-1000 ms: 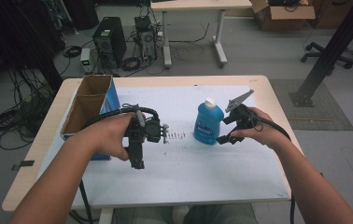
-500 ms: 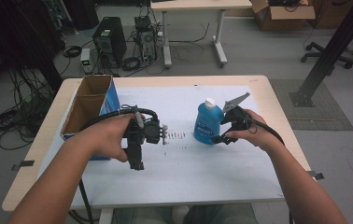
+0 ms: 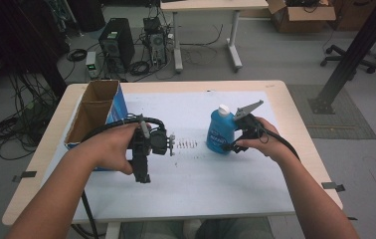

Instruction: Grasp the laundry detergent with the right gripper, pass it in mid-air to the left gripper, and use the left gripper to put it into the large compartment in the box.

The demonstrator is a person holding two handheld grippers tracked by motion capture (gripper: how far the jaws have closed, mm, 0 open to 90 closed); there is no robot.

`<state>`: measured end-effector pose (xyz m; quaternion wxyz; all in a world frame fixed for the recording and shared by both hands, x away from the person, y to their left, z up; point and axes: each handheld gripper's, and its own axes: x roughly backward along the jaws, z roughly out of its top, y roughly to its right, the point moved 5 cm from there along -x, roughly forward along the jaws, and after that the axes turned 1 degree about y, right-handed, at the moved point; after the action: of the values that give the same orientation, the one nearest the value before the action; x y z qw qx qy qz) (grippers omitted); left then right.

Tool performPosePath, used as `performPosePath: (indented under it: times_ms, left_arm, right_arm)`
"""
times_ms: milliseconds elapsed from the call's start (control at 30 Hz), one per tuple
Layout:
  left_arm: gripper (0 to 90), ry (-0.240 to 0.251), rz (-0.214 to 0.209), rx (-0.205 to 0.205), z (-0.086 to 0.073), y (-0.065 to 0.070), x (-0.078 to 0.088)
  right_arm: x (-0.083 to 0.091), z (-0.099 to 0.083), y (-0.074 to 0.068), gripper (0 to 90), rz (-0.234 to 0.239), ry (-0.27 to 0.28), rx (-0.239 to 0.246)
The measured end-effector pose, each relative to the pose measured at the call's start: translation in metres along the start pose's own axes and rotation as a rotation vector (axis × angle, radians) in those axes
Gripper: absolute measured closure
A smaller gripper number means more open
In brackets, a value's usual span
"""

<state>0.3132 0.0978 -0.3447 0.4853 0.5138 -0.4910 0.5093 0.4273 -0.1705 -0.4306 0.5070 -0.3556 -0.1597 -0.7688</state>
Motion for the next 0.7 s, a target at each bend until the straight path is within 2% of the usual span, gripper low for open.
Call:
performPosePath:
  times_ms: [233,400,700]
  left_arm:
    - [0.2,0.003,0.001,-0.004,0.0004,0.0018,0.0004]
    - [0.3,0.004,0.001,-0.005,0.0013,0.0024,-0.0002]
    - [0.2,0.005,0.000,-0.007,0.0036,0.0031,-0.0008]
  right_arm:
    - [-0.0025,0.0005,0.0006,3.2,-0.012,0.040,-0.002]
    - [-0.0020,-0.0014,0.0026,2.9,-0.021,0.088,-0.015]
    - [-0.0052,-0.0021,0.0023,2.9,-0.027,0.122,-0.013]
